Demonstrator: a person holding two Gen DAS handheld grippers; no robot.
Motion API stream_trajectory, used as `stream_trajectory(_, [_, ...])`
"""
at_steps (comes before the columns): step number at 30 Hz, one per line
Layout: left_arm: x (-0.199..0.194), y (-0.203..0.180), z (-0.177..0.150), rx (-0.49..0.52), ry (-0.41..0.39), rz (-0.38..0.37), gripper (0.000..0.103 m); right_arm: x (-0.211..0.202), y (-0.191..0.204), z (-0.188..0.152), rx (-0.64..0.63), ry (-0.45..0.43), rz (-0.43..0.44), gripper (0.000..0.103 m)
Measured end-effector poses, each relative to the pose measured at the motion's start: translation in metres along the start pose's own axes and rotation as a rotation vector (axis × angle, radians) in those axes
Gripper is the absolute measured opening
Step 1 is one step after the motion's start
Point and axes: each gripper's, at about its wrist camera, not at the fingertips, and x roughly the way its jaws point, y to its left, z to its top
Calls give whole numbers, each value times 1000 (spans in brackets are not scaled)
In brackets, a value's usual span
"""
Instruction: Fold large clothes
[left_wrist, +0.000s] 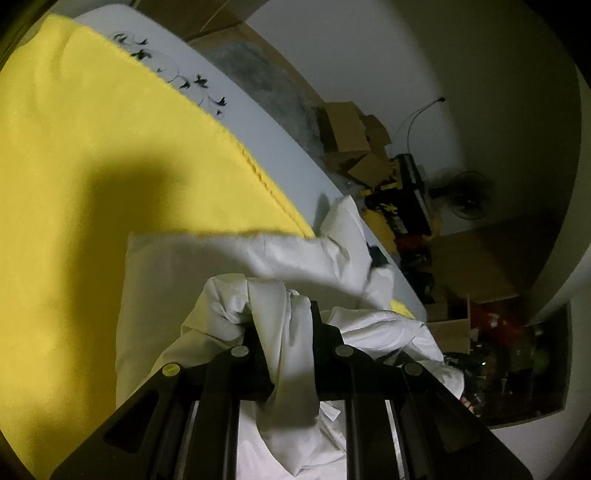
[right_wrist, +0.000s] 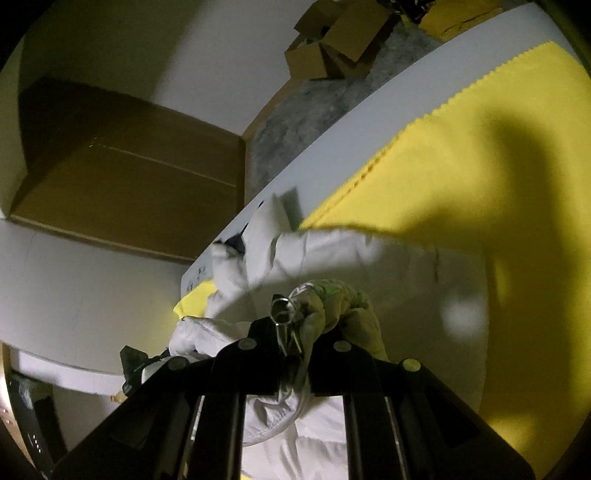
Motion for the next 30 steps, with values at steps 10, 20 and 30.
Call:
stream_trajectory(10, [55,6,36,20,11,46,13,43,-18,30,10,-9,-97,11])
stream_trajectory(20, [70,13,40,-4,-21,0,32,60,-33,30,22,-40,-170,13])
stream_trajectory(30, [-60,-71,6,171,-466,12,103,-34,19,5,-51,-355,-12,103])
